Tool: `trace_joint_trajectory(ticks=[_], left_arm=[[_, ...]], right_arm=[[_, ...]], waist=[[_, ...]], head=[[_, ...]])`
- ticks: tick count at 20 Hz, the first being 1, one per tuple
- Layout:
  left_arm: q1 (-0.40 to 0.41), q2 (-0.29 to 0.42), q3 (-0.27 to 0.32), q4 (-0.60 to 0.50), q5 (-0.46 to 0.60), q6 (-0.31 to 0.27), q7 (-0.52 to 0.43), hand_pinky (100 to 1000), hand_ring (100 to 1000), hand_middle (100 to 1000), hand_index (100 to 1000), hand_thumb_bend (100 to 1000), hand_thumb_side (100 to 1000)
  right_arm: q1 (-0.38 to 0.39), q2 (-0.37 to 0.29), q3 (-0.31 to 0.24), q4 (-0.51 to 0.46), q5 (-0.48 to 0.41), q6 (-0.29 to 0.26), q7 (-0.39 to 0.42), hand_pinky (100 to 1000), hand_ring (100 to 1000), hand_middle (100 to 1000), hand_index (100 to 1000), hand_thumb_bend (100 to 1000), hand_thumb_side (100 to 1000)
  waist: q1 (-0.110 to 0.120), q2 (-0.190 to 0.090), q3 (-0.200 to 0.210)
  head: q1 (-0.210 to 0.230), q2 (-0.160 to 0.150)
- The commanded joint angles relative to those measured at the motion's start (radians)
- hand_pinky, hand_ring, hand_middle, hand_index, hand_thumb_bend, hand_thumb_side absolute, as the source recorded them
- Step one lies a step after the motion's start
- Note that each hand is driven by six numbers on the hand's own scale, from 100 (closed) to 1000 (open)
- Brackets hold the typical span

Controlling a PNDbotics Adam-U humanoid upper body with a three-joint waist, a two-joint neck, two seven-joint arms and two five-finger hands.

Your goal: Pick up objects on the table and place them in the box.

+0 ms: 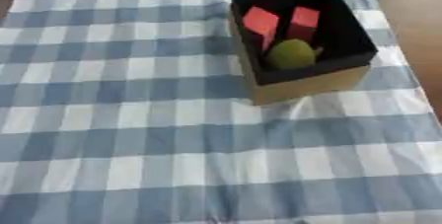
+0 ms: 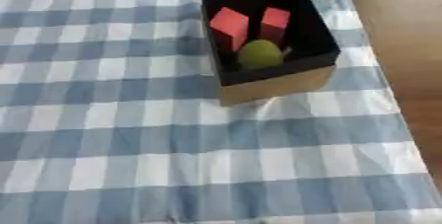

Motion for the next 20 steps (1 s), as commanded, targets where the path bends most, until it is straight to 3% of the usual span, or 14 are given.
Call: trace_joint_trajectory(ticks=[1, 4, 8, 15, 20], left_arm=[[0.037, 0.005, 0.021, -0.073, 0.048, -0.043, 0.037, 829, 820, 763, 910, 142, 561], [0.110, -0.005, 0.032, -0.100, 0.092, -0.088, 0.022, 829, 819, 762, 908, 238, 530], [0.195, -0.023, 0.059, -0.103, 0.129, -0.148, -0.034, 827, 816, 759, 905, 236, 531], [0.239, -0.041, 0.053, -0.103, 0.145, -0.258, -0.072, 823, 813, 757, 899, 226, 538], [0.244, -0.053, 0.049, -0.103, 0.138, -0.273, -0.075, 823, 813, 757, 898, 212, 549]], right_arm=[[-0.017, -0.026, -0.009, -0.010, 0.020, -0.024, -0.009, 885, 966, 521, 851, 100, 470], [-0.028, -0.022, -0.007, -0.010, 0.027, -0.037, -0.017, 884, 961, 527, 852, 100, 470], [-0.042, -0.019, 0.001, -0.010, 0.032, -0.049, -0.021, 881, 955, 531, 852, 100, 470], [-0.054, -0.027, 0.003, -0.010, 0.041, -0.069, -0.021, 879, 941, 535, 851, 100, 470], [-0.055, -0.026, 0.003, -0.010, 0.047, -0.074, -0.021, 880, 940, 532, 851, 100, 470]], waist=[[-0.021, -0.016, 0.006], [-0.029, -0.014, 0.012], [-0.033, -0.014, 0.018], [-0.037, -0.010, 0.041], [-0.037, -0.006, 0.049]], head=[[0.002, -0.015], [0.003, -0.025], [0.012, -0.028], [0.022, -0.034], [0.027, -0.035]])
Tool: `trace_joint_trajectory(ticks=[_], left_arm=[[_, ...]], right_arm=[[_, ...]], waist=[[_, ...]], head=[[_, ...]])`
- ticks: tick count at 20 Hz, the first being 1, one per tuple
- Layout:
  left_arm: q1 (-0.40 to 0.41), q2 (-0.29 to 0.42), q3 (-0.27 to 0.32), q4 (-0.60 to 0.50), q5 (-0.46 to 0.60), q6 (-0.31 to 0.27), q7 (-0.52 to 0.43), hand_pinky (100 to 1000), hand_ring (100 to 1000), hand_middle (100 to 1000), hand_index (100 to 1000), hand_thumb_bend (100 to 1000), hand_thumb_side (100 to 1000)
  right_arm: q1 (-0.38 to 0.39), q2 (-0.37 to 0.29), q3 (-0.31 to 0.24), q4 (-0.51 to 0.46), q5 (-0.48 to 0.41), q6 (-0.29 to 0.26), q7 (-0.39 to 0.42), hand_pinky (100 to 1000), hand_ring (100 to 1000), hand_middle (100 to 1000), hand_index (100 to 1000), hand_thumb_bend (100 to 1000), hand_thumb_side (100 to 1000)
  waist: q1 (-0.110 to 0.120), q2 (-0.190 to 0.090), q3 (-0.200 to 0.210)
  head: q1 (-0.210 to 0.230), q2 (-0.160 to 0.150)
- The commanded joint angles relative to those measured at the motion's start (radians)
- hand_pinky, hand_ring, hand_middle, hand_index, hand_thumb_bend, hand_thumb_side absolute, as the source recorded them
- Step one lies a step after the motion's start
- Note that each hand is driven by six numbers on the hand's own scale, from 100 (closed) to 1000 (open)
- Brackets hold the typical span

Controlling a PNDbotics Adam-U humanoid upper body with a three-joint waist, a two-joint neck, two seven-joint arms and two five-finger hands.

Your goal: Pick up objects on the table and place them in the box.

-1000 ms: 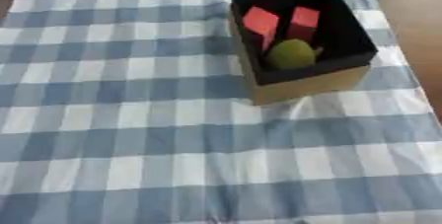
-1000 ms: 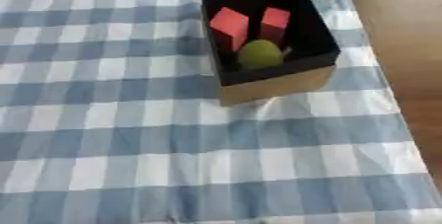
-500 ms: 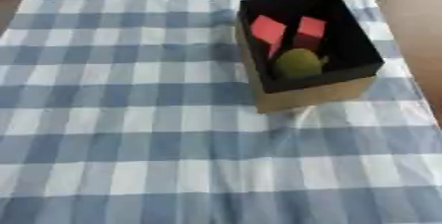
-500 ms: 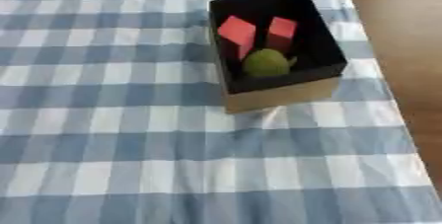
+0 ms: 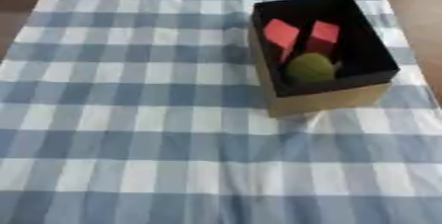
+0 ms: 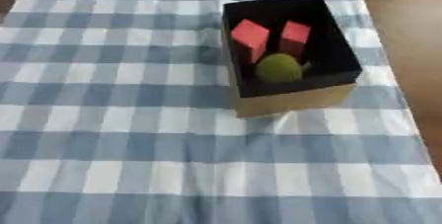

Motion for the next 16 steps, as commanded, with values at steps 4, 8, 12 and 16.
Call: trace_joint_trajectory(ticks=[4, 8, 12, 16], left_arm=[[-0.009, 0.000, 0.002, -0.020, -0.016, -0.014, 0.000, 823, 812, 756, 894, 211, 544], [-0.006, -0.004, 0.000, -0.020, -0.026, -0.018, 0.000, 823, 813, 756, 893, 210, 544], [-0.004, -0.005, 0.000, -0.020, -0.028, -0.026, -0.001, 824, 814, 757, 894, 213, 538], [-0.002, -0.006, 0.001, -0.020, -0.037, -0.033, -0.003, 825, 814, 757, 893, 208, 537]], right_arm=[[-0.013, -0.028, -0.003, -0.010, 0.012, -0.006, 0.000, 885, 937, 531, 850, 100, 470], [-0.012, -0.028, -0.003, -0.010, 0.013, -0.008, -0.001, 885, 938, 531, 851, 100, 470], [-0.011, -0.029, -0.004, -0.010, 0.014, -0.008, -0.002, 881, 937, 532, 851, 100, 470], [-0.010, -0.032, -0.003, -0.010, 0.014, -0.006, 0.001, 874, 934, 528, 849, 100, 470]], waist=[[-0.013, -0.005, 0.010], [-0.013, -0.005, 0.011], [-0.010, -0.007, 0.010], [-0.005, -0.009, 0.008]], head=[[0.002, -0.012], [0.001, -0.015], [0.000, -0.015], [-0.001, -0.016]])
